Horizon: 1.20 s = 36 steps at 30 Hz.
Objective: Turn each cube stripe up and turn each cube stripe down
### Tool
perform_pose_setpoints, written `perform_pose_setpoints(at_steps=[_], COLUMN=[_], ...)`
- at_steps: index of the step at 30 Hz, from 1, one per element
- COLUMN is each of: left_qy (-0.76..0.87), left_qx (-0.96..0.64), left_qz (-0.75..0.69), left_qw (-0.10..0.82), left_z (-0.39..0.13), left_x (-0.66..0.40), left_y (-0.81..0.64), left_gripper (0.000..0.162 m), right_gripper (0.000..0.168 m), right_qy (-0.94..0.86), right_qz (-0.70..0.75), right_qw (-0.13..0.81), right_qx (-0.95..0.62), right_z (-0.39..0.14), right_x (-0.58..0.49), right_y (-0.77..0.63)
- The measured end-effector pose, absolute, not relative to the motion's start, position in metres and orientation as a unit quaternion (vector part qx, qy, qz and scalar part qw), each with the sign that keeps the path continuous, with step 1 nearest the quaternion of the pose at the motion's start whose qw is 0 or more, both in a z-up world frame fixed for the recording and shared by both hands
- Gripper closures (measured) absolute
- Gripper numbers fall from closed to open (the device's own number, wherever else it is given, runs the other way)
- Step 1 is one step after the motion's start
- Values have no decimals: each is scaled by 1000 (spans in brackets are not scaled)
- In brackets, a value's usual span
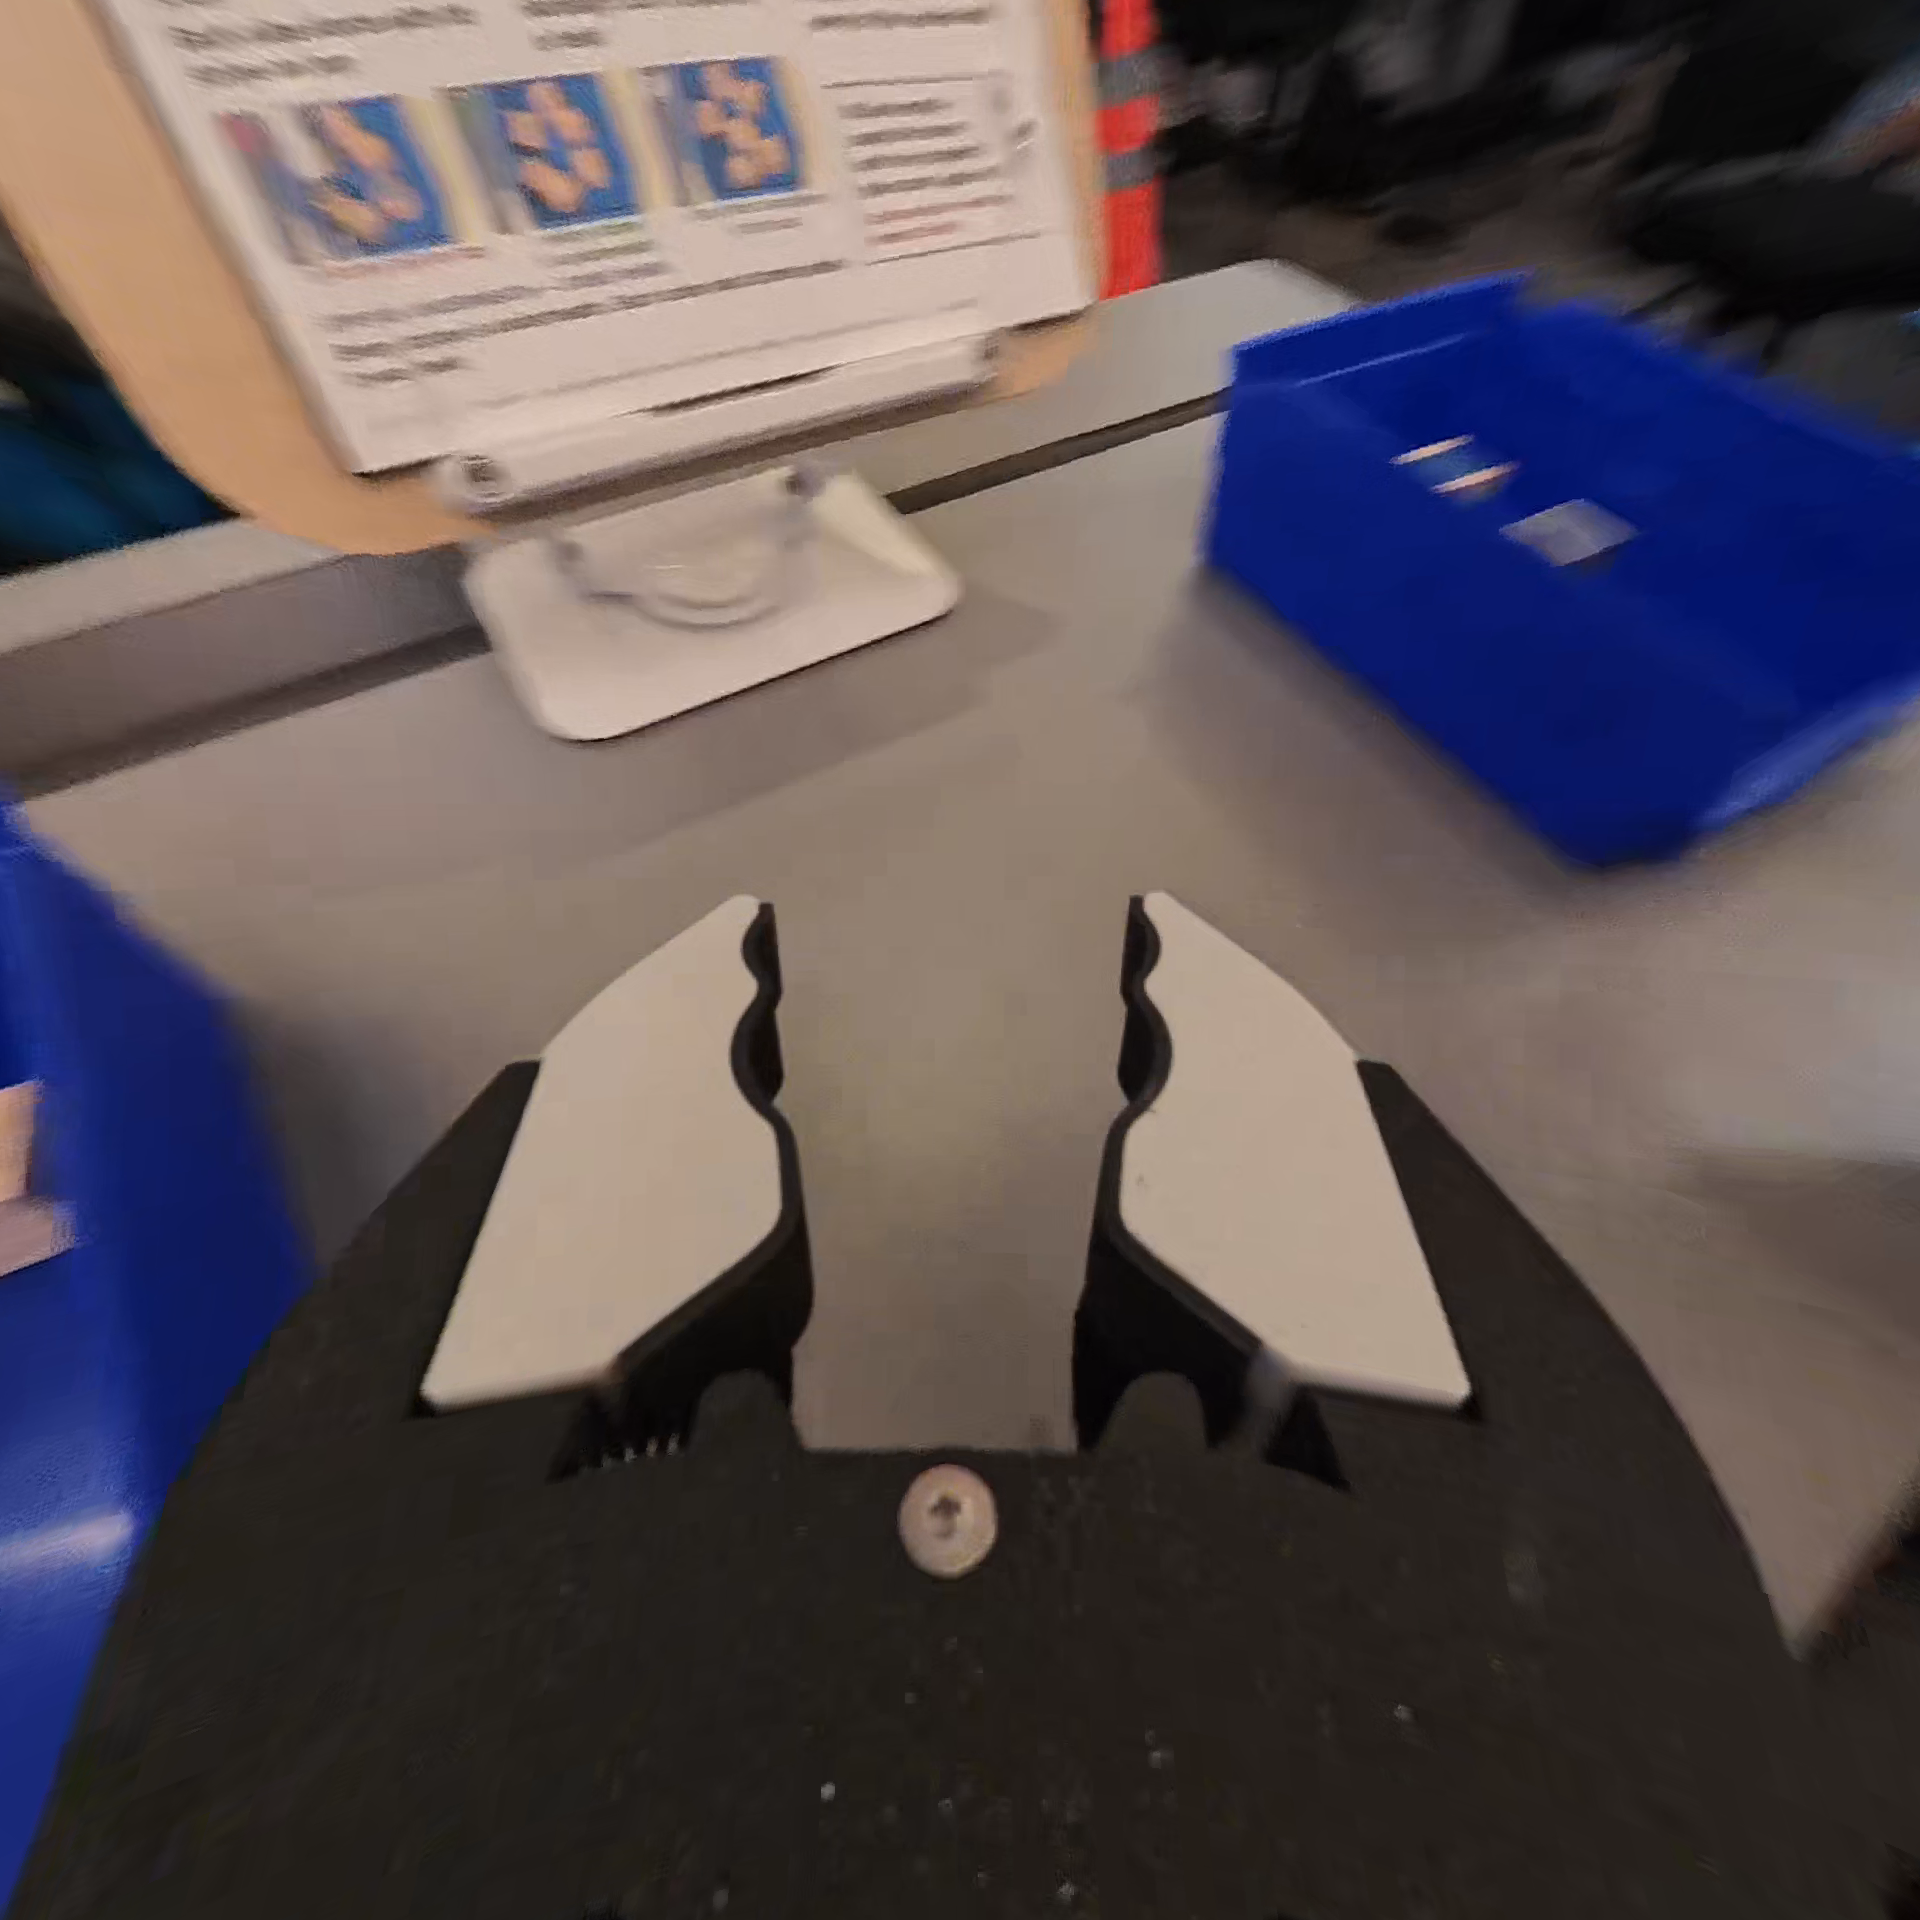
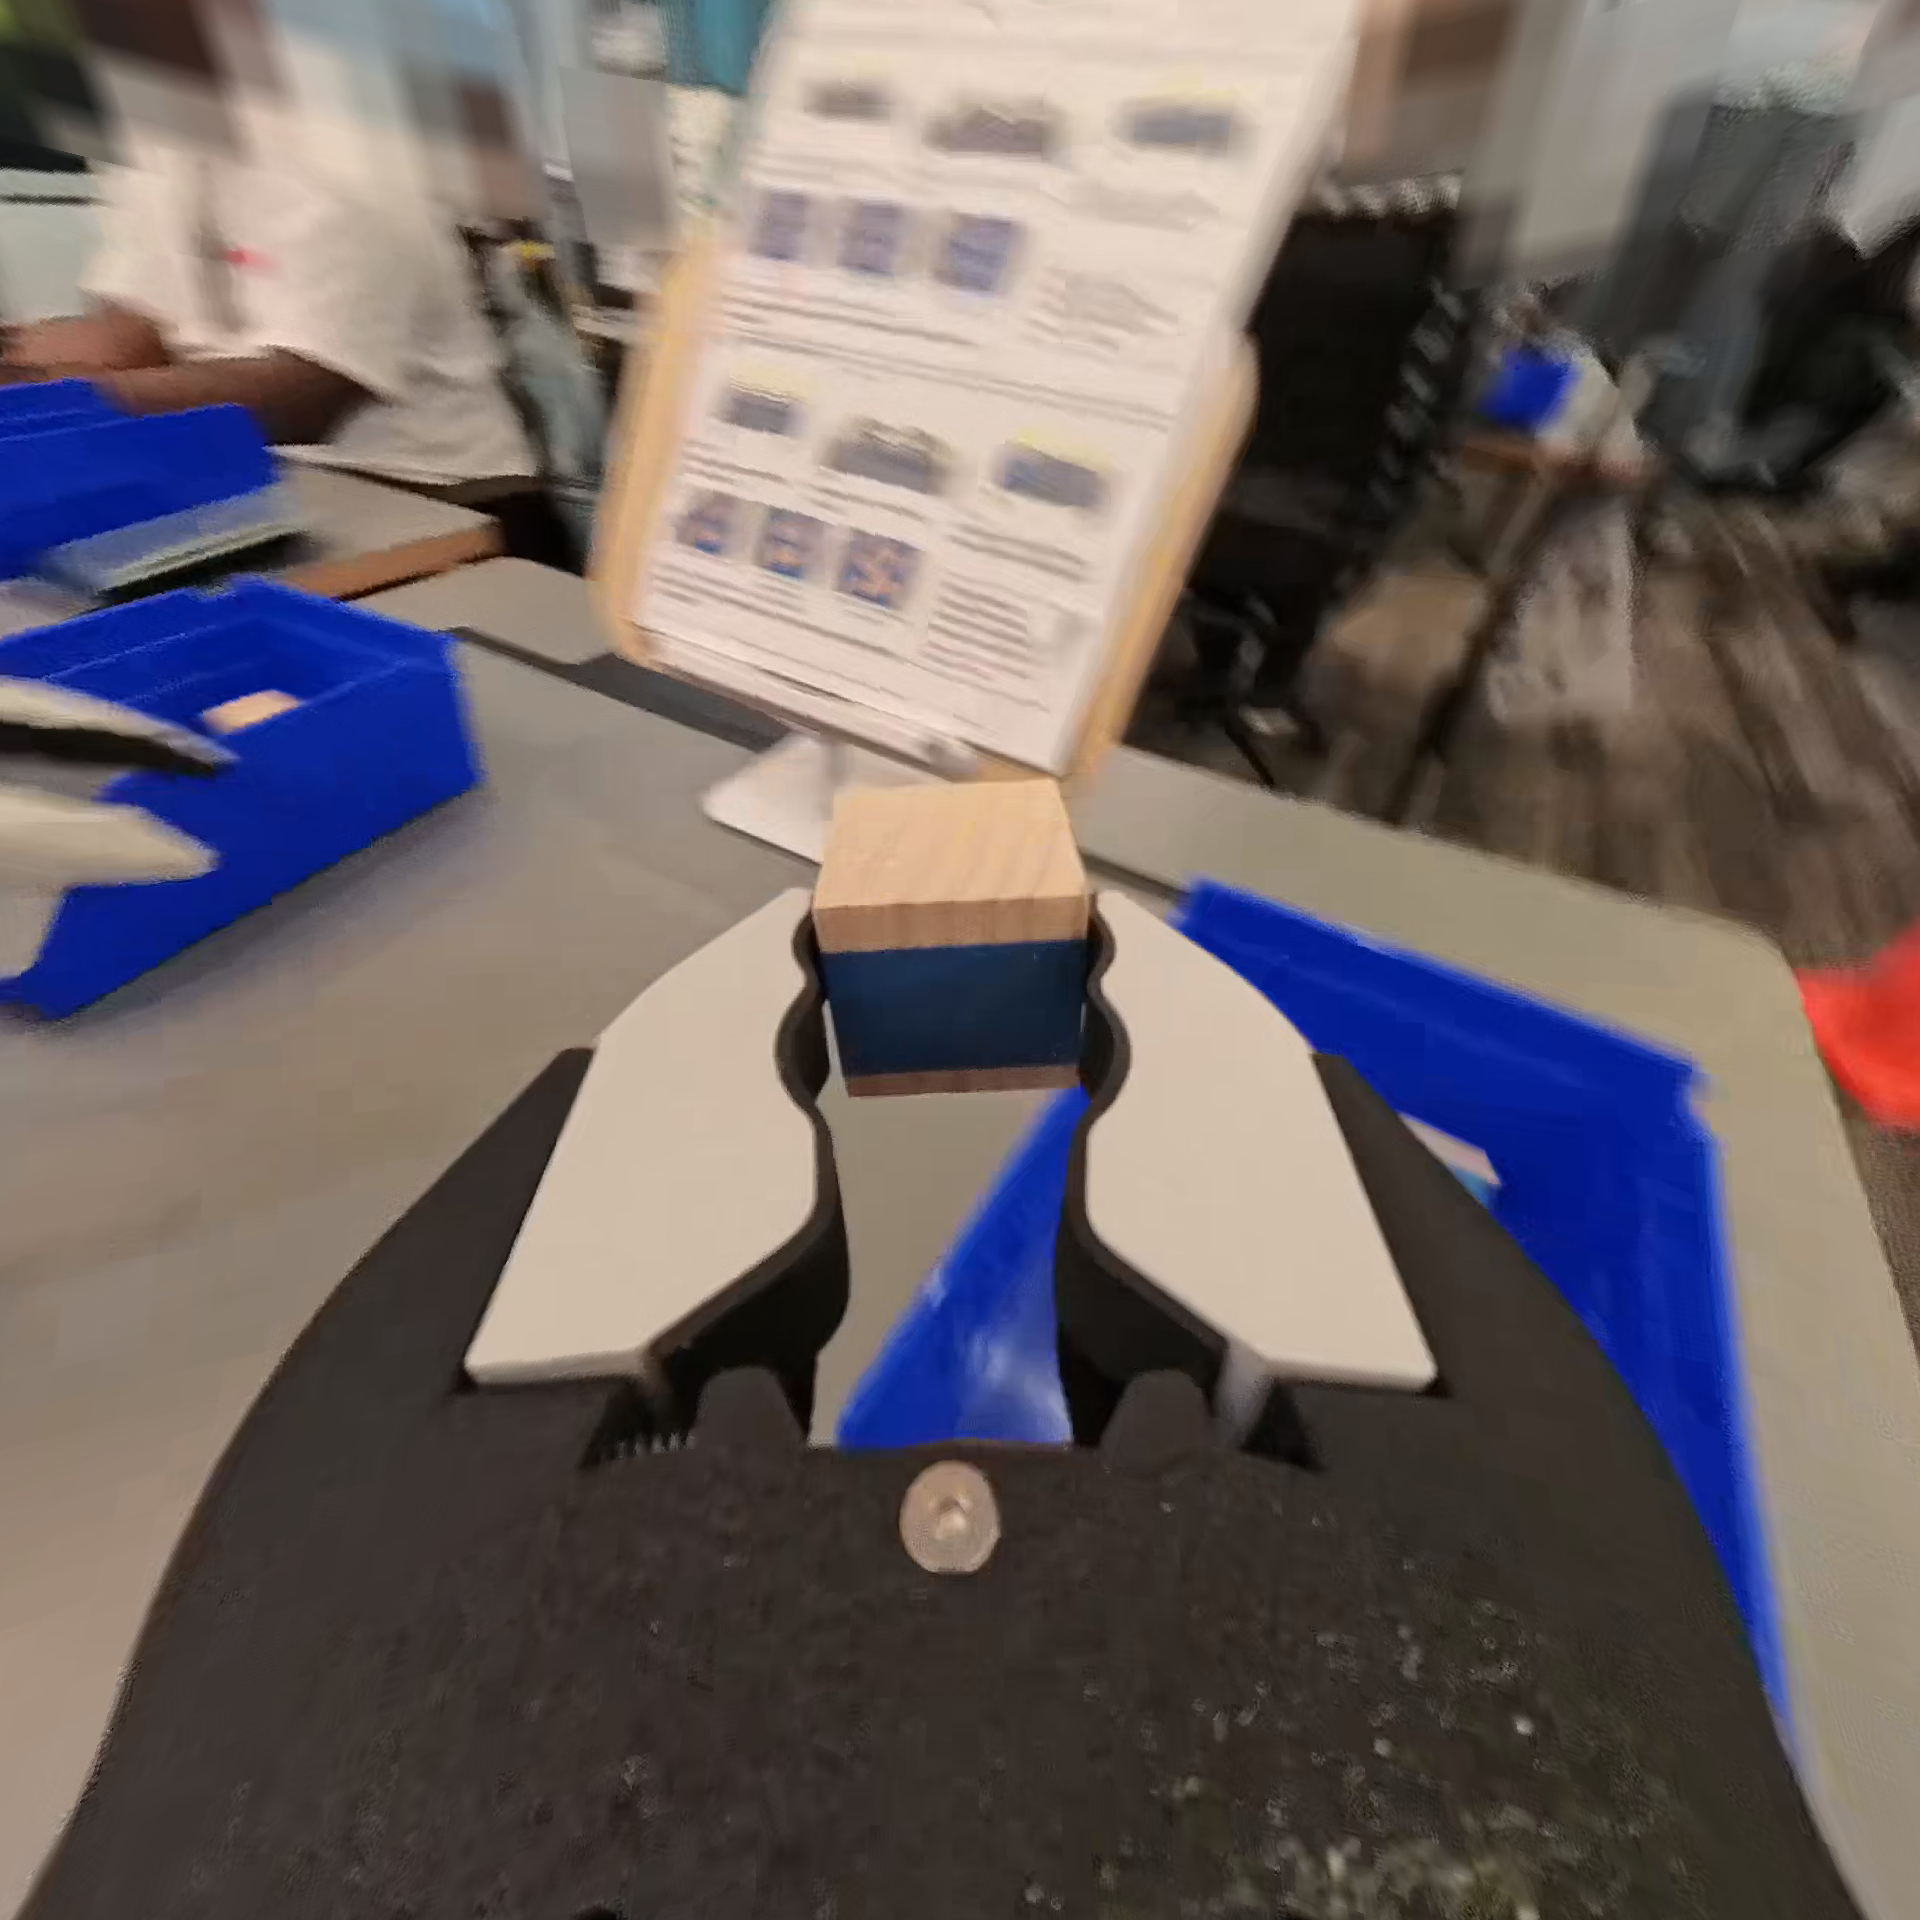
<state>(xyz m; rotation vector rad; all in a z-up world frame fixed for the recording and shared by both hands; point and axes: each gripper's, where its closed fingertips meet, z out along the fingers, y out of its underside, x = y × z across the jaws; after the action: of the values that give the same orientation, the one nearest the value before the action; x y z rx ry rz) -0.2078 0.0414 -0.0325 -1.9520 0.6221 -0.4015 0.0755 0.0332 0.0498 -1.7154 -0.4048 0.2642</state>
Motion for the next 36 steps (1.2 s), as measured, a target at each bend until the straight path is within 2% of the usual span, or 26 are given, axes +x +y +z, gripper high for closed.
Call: perform_pose_setpoints(at_steps=[2, 6, 12, 16, 26, 30, 33, 36], left_qy=[259, 287, 300, 301, 309, 310, 308, 298], left_qx=[-812, -816, -826, -831, -839, -839, -840, -841], left_qz=[-116, -114, -127, -127, -143, -142, -140, -151], left_qw=[510, 488, 459, 451, 425, 424, 424, 425], left_z=[-37, -49, -62, -66, -76, -76, -76, -75], left_x=[-209, -190, -179, -181, -173, -172, -174, -175], left_y=[43, 37, 31, 32, 27, 26, 28, 29], left_gripper=[102, 105, 105, 105, 102, 100, 100, 98], right_gripper=[123, 122, 122, 122, 122, 108, 107, 106], right_qy=[-88, 40, 59, 56, 72, 67, 48, -40], right_qz=[111, 72, 26, -5, -9, -22, -17, 28], right_qw=[563, 414, 218, 148, 148, 173, 241, 426], right_qx=[-814, -906, -974, -987, -986, -982, -969, -903], right_z=[29, -39, -134, -164, -176, -170, -133, -46], right_x=[122, 192, 215, 220, 228, 231, 222, 176], right_y=[38, 45, 42, 33, 38, 45, 53, 67])
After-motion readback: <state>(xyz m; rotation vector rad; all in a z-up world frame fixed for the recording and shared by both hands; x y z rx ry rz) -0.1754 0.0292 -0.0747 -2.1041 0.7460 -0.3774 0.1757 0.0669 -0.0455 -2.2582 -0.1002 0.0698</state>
